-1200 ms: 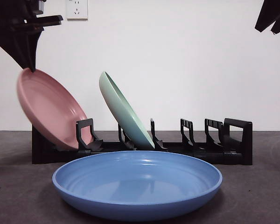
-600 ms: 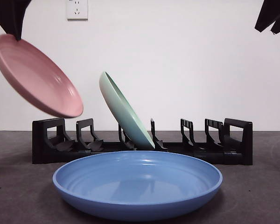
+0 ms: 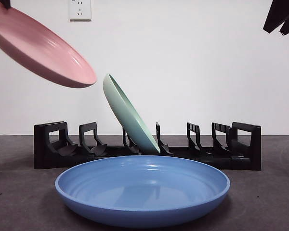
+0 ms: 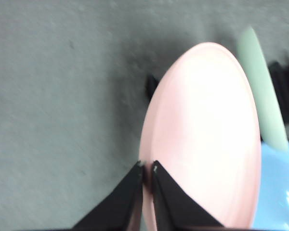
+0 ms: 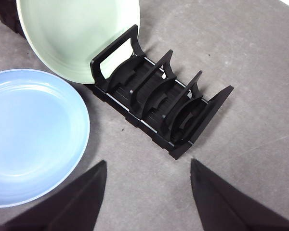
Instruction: Place the plate
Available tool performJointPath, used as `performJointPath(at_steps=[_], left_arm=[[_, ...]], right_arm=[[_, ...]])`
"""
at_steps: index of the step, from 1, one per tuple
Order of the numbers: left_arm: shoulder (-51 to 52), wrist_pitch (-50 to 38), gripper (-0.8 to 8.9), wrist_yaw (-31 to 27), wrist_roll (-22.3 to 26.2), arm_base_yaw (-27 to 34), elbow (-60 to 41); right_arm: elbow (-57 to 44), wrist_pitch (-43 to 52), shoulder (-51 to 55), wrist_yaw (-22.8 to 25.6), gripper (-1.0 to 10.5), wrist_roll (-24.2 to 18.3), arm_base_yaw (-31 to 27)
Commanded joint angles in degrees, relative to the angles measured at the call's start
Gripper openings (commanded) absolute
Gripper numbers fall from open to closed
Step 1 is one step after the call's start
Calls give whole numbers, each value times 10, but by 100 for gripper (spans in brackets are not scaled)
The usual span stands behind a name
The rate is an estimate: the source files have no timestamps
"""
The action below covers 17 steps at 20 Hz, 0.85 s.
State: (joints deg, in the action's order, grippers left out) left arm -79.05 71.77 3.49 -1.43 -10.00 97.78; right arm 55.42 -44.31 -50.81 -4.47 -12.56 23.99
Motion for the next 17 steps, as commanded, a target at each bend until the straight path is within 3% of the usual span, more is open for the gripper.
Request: performJointPath(at_steps=[1, 9, 17], left_arm=[[38, -23, 15, 21, 5, 3, -61], [192, -118, 15, 124, -40, 4, -288], [307, -206, 15, 210, -160, -7, -489]], right_arm=[[8, 5, -3, 0, 277, 6, 2], [8, 5, -3, 0, 277, 6, 2], [8, -5, -3, 1, 277, 6, 2]])
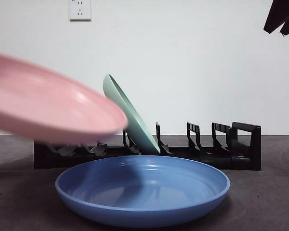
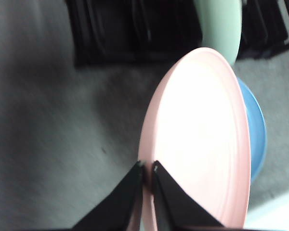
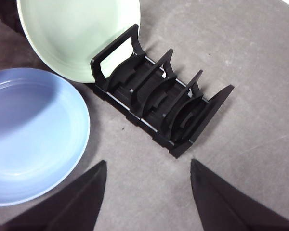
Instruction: Place the plate
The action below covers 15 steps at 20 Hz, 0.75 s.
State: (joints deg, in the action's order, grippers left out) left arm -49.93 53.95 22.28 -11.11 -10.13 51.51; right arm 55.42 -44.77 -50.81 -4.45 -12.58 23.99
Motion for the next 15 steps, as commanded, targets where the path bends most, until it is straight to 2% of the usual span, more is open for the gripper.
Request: performJointPath(at_steps=[1, 5, 9, 11, 15], left_arm=[[30, -45, 15, 27, -92, -13, -51], [46, -130, 15, 30, -192, -64, -119], [24, -260, 15, 14, -301, -138, -168], [-6, -290, 15, -23, -316, -178, -171], [-87, -363, 15, -33, -340, -227, -171]], right_arm=[[8, -2, -3, 0, 277, 6, 2], [8, -3, -3, 1, 277, 6, 2], [8, -3, -3, 2, 277, 6, 2], [8, -3, -3, 2, 277, 6, 2], [8, -2, -3, 2, 277, 6, 2]])
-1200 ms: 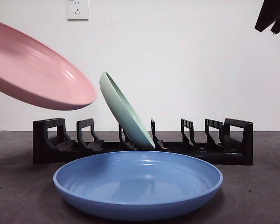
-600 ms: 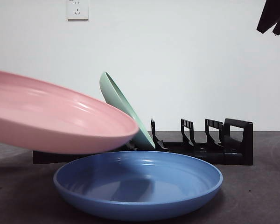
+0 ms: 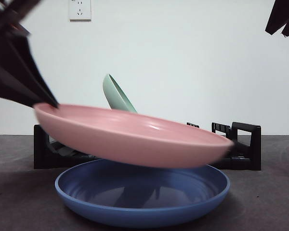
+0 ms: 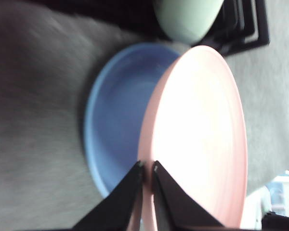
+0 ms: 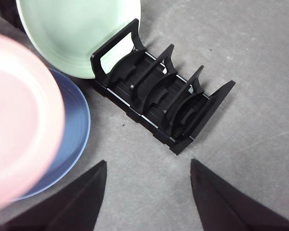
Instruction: Place the plate
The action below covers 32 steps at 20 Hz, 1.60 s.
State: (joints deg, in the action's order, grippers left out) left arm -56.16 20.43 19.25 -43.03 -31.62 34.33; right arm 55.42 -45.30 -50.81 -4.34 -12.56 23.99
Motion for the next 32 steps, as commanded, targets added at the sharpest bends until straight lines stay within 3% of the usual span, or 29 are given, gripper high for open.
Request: performJointPath(at_steps=[1, 5, 18, 22, 26, 30, 32], left_arm=[[-43, -44, 15, -4, -27, -19, 1], [-99, -86, 15, -23, -36, -31, 1], [-113, -23, 16, -118, -7, -31, 1], [-113, -18, 31, -120, 1, -31, 1], [-113, -20, 227, -120, -1, -31, 1], [-95, -17, 228, -119, 7, -31, 6], [-64, -13, 232, -119, 24, -24, 15]], right_arm=[[8, 3, -3, 0, 277, 6, 2], [8, 2, -3, 0, 277, 7, 2], [8, 2, -3, 0, 277, 16, 2], [8, 2, -3, 0, 277, 17, 2], [8, 2, -3, 0, 277, 17, 2], [8, 5, -3, 0, 277, 17, 2], [8, 18, -3, -2, 277, 43, 2]])
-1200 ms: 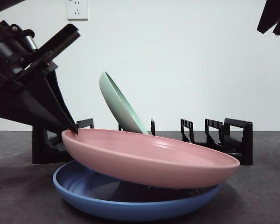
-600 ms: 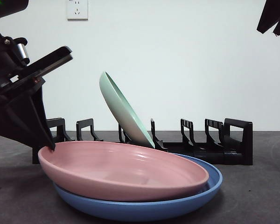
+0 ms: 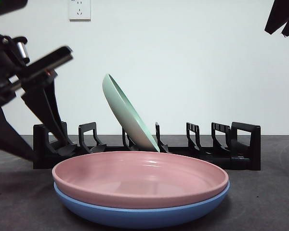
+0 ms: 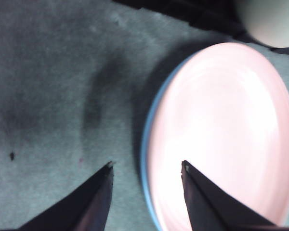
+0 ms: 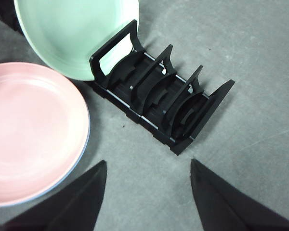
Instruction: Place the plate
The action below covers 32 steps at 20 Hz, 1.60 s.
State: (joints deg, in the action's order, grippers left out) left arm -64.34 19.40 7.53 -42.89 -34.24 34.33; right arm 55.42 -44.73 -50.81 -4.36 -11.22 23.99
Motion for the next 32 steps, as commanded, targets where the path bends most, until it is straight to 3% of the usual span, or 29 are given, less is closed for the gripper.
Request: performJointPath(at_steps=[1, 3, 7, 10, 12, 18, 24, 32], left_arm=[[38, 9, 262, -2, 38, 9, 24], [79, 50, 316, -3, 78, 33, 42], [164, 170, 318, -33, 201, 107, 84], [226, 238, 318, -51, 266, 165, 107], [263, 256, 319, -51, 284, 191, 111], [340, 260, 318, -51, 266, 205, 111], [346, 258, 318, -51, 254, 205, 111], [346, 256, 318, -51, 255, 205, 111]], right_arm=[[8, 17, -3, -7, 277, 43, 3], [8, 22, -4, -24, 277, 54, 8], [14, 27, -25, -48, 298, 109, 16], [58, 27, -82, -115, 310, 137, 19], [120, 25, -148, -153, 310, 148, 26], [356, -30, -378, -213, 310, 195, 66], [563, -77, -576, -212, 309, 217, 107], [621, -77, -676, -179, 308, 228, 134]])
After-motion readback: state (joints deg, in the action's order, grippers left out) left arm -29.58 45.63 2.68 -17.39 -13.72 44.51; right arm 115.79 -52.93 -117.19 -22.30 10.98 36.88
